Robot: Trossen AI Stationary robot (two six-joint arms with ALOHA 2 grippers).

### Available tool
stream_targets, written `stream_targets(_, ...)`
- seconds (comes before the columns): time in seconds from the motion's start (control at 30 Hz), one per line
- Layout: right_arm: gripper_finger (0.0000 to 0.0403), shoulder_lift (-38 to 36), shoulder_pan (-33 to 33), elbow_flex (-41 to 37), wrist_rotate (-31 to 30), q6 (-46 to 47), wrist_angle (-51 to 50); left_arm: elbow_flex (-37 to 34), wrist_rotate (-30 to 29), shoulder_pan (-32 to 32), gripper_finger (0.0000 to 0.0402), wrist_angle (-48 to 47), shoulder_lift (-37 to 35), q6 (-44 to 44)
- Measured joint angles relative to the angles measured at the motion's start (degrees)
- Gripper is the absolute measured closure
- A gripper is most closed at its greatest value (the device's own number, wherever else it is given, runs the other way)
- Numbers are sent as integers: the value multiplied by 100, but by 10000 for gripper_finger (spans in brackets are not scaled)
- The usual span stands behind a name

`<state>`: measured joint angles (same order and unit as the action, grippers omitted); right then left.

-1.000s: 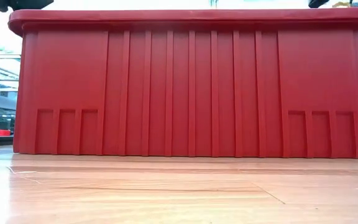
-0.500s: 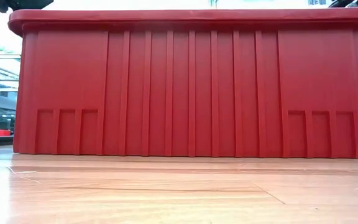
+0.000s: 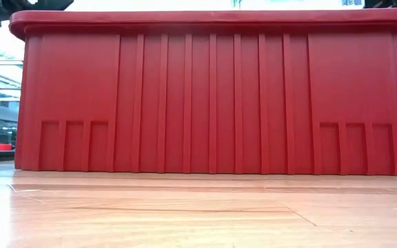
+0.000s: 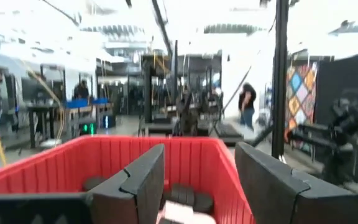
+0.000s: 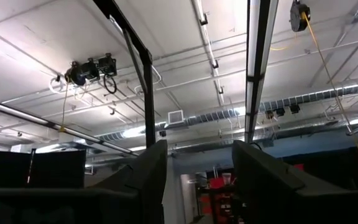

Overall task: Pick and place slides into bin
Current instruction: Return to Home Position

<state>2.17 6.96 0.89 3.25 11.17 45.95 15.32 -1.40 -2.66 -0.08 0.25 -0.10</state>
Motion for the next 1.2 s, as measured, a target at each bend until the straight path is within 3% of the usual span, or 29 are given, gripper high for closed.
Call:
stream_targets(0.23,232,-2,0,-4,0,17,10,-990,66,0,204,1756,-2,-48)
stream_targets(0.37,232,-2,0,-4,0,17,9,-1459,403,-2,204,2637,-4,133)
stream_targets(1.2,232,0,0,-9,-20,-477,-721,-1474,546,-4,204,2076,17,264)
